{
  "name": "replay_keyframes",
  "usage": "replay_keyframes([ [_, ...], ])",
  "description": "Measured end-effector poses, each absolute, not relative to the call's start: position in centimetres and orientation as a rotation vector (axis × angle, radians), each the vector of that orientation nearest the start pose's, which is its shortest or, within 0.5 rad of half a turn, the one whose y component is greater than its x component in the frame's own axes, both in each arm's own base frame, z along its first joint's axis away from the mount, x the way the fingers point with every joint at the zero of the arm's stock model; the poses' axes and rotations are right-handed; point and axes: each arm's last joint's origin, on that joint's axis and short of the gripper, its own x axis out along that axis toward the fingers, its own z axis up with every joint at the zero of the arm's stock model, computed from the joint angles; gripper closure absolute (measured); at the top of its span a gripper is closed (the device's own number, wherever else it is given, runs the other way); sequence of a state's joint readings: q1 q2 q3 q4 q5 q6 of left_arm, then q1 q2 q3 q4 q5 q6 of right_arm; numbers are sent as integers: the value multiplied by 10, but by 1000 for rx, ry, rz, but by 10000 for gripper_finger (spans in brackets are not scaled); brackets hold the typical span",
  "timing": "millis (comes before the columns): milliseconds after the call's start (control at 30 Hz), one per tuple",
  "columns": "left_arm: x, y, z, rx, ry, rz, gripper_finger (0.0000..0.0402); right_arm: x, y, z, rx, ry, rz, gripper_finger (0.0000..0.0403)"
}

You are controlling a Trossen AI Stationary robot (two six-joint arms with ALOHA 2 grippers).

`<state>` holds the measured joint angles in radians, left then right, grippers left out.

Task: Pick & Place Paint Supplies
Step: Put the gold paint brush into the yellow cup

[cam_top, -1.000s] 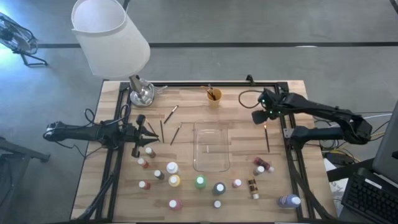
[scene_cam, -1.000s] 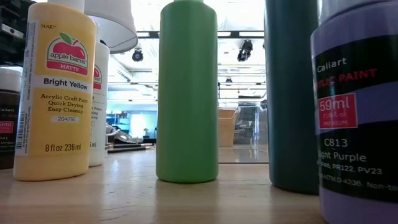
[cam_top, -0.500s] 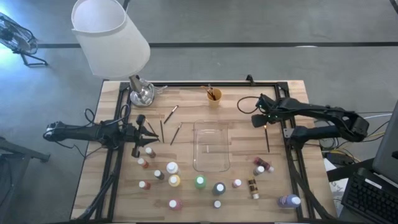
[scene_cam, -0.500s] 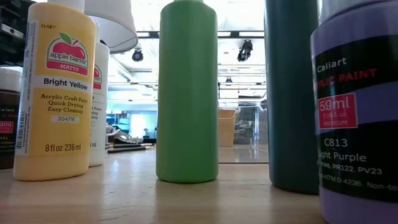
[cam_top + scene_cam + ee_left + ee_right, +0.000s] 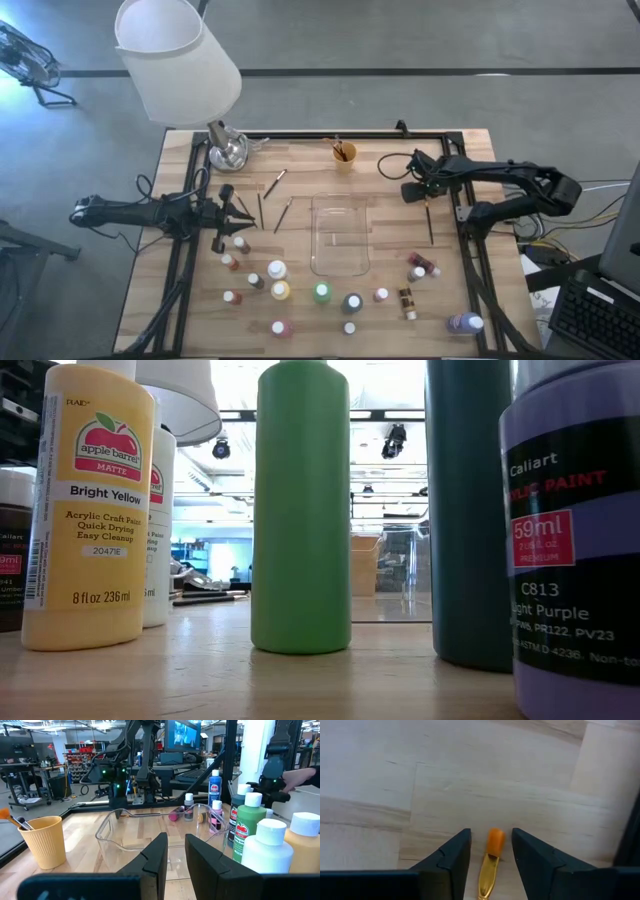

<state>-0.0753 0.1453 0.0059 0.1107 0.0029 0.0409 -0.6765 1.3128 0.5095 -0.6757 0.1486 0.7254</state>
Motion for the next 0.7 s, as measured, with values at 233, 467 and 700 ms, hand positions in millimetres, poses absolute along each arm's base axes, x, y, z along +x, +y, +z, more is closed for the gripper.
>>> replay_keyframes([
  [233, 106, -8, 164, 42, 27, -79, 328, 136, -114, 132, 955, 1171, -1161, 289],
  [467, 106, -8, 164, 42, 27, -78, 328, 137, -114, 136, 962, 1174, -1131, 329],
  [700, 106, -8, 164, 42, 27, -79, 328, 136, -113, 136, 969, 1194, -1127, 359],
])
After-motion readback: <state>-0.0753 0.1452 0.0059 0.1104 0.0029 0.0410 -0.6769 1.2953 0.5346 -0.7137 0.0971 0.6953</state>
